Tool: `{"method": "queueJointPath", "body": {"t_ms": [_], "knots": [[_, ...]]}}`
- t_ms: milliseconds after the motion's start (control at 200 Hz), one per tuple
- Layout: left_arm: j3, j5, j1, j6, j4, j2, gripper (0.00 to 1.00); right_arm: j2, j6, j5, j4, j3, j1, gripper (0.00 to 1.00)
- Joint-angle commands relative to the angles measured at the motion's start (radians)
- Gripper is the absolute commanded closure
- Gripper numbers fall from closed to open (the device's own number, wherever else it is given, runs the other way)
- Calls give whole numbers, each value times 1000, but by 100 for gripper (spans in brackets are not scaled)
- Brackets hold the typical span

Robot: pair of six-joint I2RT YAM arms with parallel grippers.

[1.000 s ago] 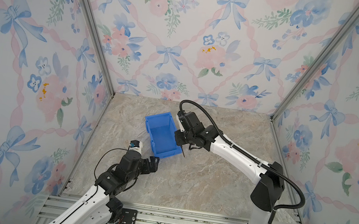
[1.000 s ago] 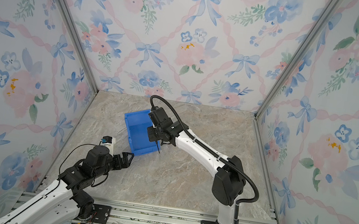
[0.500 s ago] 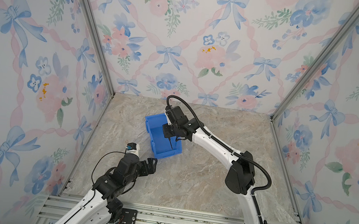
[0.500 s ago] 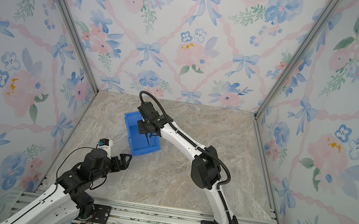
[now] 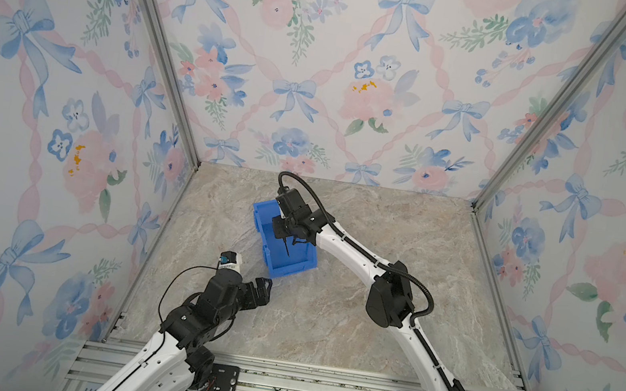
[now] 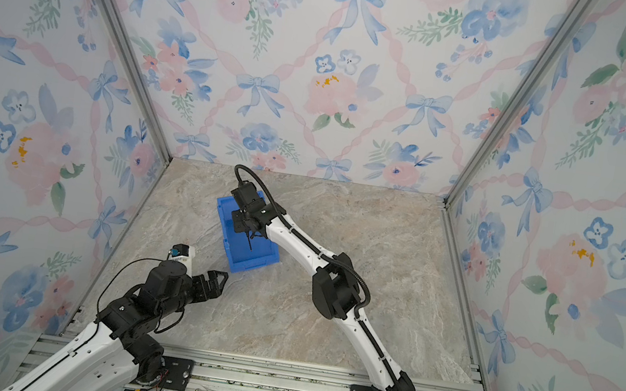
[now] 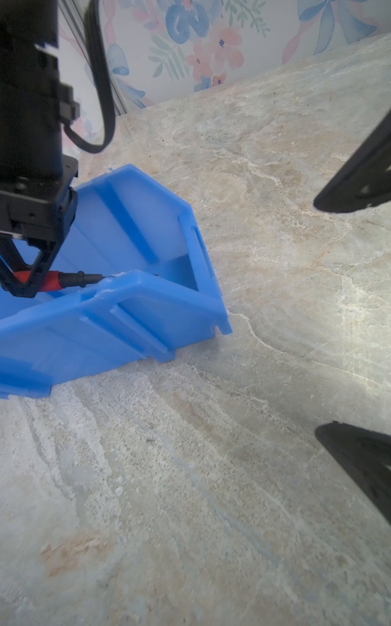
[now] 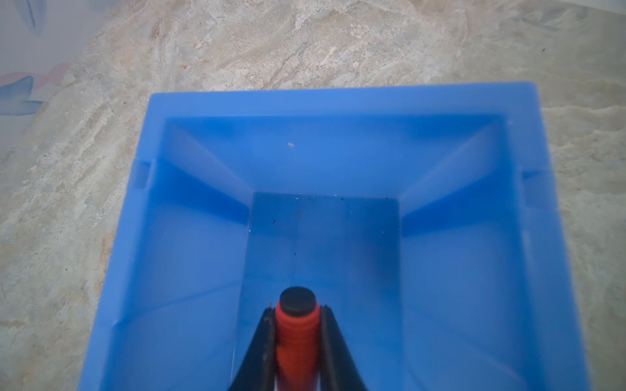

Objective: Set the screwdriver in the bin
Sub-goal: 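Lift the screwdriver with the right gripper and carry it over the blue bin, then lower the screwdriver into the bin and open the right gripper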

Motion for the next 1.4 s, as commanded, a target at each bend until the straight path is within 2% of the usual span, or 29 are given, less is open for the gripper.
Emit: {"method": "queueJointPath", "body": {"t_ms": [0, 435, 795, 870, 1140, 1395], "knots": [[20, -13, 12, -11, -26, -13, 2, 31, 13, 22, 20, 41, -2, 100], [17, -18, 16, -11, -24, -32, 2, 114, 38, 20, 55, 56, 8, 100], [16, -14, 16, -11, -24, -50, 2, 163, 57, 24, 51, 69, 16, 95], [18, -16, 15, -9, -24, -51, 3, 168, 59, 25, 52, 68, 16, 91], [22, -37, 17, 2, -24, -68, 2, 158, 56, 35, 60, 40, 19, 65], [31, -64, 25, 19, -24, -57, 3, 115, 45, 49, 81, 10, 27, 63]]}}
